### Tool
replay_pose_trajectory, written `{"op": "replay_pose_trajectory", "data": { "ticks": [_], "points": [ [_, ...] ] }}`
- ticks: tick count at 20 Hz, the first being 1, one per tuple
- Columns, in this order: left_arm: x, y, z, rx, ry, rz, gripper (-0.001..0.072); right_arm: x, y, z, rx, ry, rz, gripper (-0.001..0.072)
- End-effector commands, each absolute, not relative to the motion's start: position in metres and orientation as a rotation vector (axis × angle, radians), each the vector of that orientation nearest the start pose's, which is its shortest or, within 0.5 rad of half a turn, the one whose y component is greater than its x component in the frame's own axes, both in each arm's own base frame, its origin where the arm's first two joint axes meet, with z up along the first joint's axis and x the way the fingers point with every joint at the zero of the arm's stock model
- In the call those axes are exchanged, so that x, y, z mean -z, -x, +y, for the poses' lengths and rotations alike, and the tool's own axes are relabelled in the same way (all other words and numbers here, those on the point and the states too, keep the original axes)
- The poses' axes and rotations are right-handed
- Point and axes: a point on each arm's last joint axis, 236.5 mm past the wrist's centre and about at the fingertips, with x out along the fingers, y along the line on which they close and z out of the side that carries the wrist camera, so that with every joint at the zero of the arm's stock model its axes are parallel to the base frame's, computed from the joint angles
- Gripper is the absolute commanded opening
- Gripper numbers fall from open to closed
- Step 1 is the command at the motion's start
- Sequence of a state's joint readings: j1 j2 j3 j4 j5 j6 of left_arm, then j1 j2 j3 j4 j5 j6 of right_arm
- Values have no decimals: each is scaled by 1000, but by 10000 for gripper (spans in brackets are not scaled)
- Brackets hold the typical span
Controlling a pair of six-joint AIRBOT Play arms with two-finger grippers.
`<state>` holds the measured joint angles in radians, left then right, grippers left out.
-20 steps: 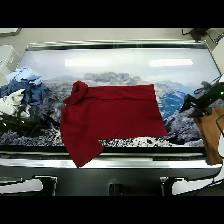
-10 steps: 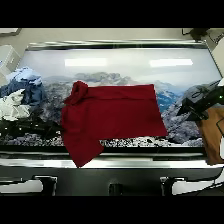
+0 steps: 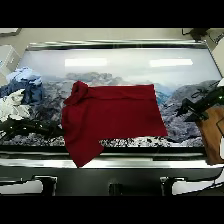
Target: Fold the clothes and pants, and hang the long-sleeved shirts on hangers.
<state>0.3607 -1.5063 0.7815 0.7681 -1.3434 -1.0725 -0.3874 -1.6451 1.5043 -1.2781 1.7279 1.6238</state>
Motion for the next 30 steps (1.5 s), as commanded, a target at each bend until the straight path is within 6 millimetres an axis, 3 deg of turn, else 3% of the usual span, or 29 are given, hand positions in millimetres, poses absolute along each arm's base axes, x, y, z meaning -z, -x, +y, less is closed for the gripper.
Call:
{"op": "replay_pose_trajectory", "data": {
  "ticks": [1,5,9,14,15,16,17,19,21,22,23,24,25,26,27,28,29,30],
  "points": [
    [85,-274,-77,521,864,1599,27,33,-324,-64,96,-629,1826,506],
    [85,-274,-77,522,864,1600,27,82,-301,-34,40,-735,1864,510],
    [84,-273,-77,526,868,1605,27,110,-293,-17,31,-809,1840,510],
    [79,-272,-78,533,861,1597,27,121,-314,0,20,-759,1772,481],
    [77,-273,-78,534,857,1593,27,123,-320,7,28,-745,1759,336],
    [76,-273,-77,534,853,1587,27,122,-320,14,23,-738,1768,97],
    [73,-275,-77,535,845,1578,27,118,-318,22,-5,-722,1778,34],
    [58,-288,-72,545,820,1538,26,95,-328,28,-91,-678,1740,32],
    [14,-324,-61,566,754,1410,25,41,-362,19,-132,-609,1584,32],
    [-22,-349,-52,558,700,1301,24,-3,-390,10,-138,-547,1434,32],
    [-75,-378,-42,545,627,1151,25,-58,-417,4,-161,-479,1261,32],
    [-138,-400,-33,530,541,988,25,-131,-439,-2,-182,-383,1050,32],
    [-215,-413,-26,508,426,796,25,-207,-449,-8,-178,-297,842,33],
    [-291,-413,-25,484,329,617,25,-292,-446,-18,-139,-205,610,34],
    [-367,-398,-27,459,210,430,26,-367,-430,-26,-89,-132,408,34],
    [-431,-373,-32,426,101,271,26,-430,-400,-33,-29,-60,244,34],
    [-475,-343,-39,394,20,160,26,-469,-366,-37,20,-12,145,34],
    [-505,-313,-46,363,-11,82,26,-487,-337,-38,54,-18,104,34]
  ]
}}
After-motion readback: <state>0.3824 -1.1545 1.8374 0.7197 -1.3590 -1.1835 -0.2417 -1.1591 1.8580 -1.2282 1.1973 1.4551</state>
